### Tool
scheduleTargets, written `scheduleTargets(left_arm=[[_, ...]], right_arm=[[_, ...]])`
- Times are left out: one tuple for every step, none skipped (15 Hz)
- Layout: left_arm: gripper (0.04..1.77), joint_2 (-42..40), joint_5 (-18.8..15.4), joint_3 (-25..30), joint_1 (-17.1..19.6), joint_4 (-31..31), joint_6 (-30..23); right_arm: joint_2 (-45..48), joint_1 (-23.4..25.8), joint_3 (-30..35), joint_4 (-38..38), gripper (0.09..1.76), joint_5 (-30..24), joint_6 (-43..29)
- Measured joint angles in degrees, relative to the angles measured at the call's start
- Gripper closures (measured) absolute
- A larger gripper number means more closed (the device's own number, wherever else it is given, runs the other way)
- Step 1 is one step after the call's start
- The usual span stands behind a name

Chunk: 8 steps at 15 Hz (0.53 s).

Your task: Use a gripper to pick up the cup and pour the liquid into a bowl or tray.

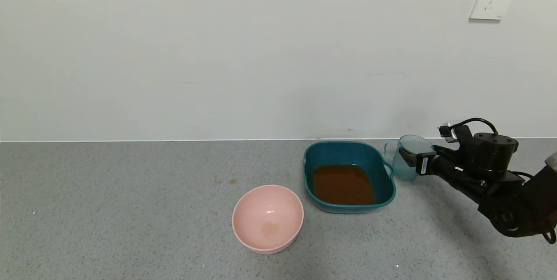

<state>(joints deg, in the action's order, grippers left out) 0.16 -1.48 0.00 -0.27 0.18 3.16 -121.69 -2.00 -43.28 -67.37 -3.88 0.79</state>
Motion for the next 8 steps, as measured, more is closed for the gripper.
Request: scheduleTargets(left_arm=[[0.09,0.0,-0.01,0.0,0.0,0.0,0.0],[0.09,0.0,0.0,0.0,0.0,0.0,-0.02],[0.09,0.0,0.0,0.0,0.0,0.0,0.0],[0.09,0.0,0.0,0.0,0.0,0.0,0.0],[0.09,0.0,0.0,0.0,0.0,0.0,0.0],[0.09,0.0,-0.01,0.0,0.0,0.0,0.0],[0.09,0.0,0.0,0.0,0.0,0.0,0.0],[0.09,0.0,0.0,0.0,0.0,0.0,0.0]], right_arm=[[0.94,0.16,0.78,0.09,0.15,-0.87,0.02],[2.15,0.29,1.88,0.11,0.15,-1.93,-0.02],[3.47,0.38,3.17,0.13,0.15,-2.95,-0.02],[4.68,0.46,4.36,0.17,0.15,-3.64,-0.02],[6.12,0.49,5.79,0.3,0.15,-4.24,0.0],[7.58,0.62,7.06,0.34,0.15,-4.89,0.06],[9.07,0.95,8.25,0.5,0.15,-5.92,0.11],[10.44,1.34,9.33,0.91,0.15,-7.19,0.13]])
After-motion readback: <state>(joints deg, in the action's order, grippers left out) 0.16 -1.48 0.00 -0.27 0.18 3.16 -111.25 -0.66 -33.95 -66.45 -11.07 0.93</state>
